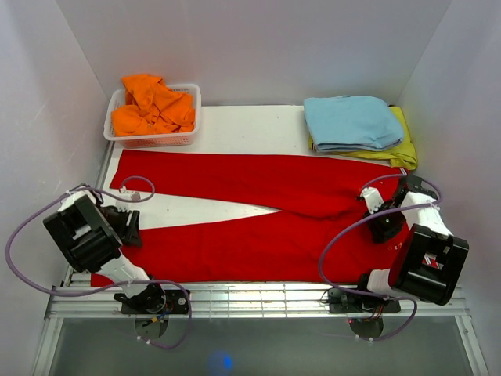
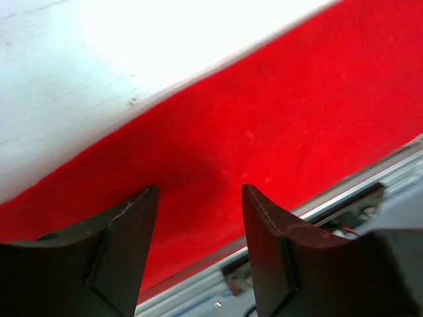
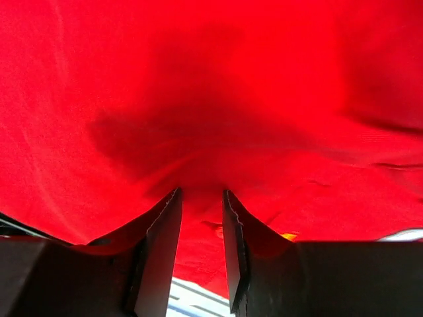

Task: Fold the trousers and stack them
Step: Flatten the trousers out

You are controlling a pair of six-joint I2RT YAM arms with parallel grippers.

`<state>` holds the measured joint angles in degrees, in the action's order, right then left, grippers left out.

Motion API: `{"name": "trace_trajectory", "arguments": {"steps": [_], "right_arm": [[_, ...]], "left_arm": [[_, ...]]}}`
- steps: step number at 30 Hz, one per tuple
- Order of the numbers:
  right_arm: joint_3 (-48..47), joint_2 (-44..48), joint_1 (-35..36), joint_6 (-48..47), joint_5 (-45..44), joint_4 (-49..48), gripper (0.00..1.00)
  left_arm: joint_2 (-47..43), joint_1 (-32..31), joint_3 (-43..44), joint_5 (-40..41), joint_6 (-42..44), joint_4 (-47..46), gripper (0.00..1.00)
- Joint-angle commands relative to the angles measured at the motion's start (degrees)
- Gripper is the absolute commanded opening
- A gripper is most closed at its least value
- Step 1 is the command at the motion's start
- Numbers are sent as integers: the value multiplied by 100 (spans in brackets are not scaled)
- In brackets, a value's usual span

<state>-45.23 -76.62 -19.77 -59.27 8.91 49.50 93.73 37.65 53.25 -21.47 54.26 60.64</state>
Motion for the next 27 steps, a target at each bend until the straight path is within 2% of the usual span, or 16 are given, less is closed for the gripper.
{"name": "trace_trajectory", "arguments": {"steps": [1,4,9,11,16,19,21,24,25,27], "right_arm": [[242,-89,-36,-306,-214,-352,37],[428,-327,-36,-147,-153,-581,37],[480,-398,8,-120,268,-283,38],[454,-371,52,-225,401,42,38],[445,-109,272,-910,796,929,41],[86,164,263,-929,902,1097,44],[-230,348,141,-990,1077,1220,45],[-802,779,-9,-1437,1079,1421,46],[-899,945,-27,-1848,1017,1518,46],[-988,1148,-132,-2289,772,1790,46]], "left_arm": [[925,-12,463,206,-406,-1124,65],[1682,-161,1247,12,-900,-1379,64],[2674,-486,2591,3,-1725,-1687,65],[2930,-556,3222,126,-1866,-1766,66],[3370,-680,4096,241,-2227,-1749,68],[3187,-680,4054,12,-1921,-1434,70],[2635,-671,3468,-339,-1500,-1275,72],[1615,-628,2842,-761,-577,-924,74],[1378,-610,2570,-814,-383,-731,75],[824,-453,2453,-1085,259,-467,76]]}}
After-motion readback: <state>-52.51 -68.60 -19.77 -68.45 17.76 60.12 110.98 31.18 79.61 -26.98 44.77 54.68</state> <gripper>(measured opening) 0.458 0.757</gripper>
